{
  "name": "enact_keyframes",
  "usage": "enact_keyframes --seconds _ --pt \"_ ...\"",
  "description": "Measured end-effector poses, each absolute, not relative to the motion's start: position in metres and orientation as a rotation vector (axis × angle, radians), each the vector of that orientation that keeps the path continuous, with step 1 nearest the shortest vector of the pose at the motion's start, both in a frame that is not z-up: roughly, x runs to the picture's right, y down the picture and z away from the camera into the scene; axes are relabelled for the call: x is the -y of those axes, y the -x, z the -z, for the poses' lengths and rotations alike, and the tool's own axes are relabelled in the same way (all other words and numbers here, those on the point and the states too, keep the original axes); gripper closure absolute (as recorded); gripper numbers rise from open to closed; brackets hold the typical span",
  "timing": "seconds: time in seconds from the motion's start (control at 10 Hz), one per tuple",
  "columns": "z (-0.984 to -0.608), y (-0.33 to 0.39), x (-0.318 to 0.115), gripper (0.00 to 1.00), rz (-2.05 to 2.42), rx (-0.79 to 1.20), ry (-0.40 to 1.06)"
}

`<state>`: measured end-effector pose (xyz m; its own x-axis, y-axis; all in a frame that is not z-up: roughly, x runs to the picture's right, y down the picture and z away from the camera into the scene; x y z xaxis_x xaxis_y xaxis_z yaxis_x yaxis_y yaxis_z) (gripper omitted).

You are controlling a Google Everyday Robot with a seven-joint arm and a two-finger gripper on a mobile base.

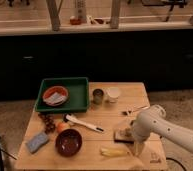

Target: Place eraser in paper cup

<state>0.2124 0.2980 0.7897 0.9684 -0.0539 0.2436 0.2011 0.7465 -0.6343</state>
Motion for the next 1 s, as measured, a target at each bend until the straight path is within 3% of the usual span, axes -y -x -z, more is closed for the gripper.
enact_keyframes --seconds 0.3,0.4,0.9,1.0 --pt "-0.792 -0.208 -0.292 0.21 0.135 0.218 0.715" --pt "-0.793 -0.205 -0.290 0.27 0.136 0.209 0.717" --pt "-0.800 -0.198 -0.278 0.75 0.148 0.182 0.726" --pt "-0.802 -0.198 -0.274 0.88 0.151 0.176 0.731"
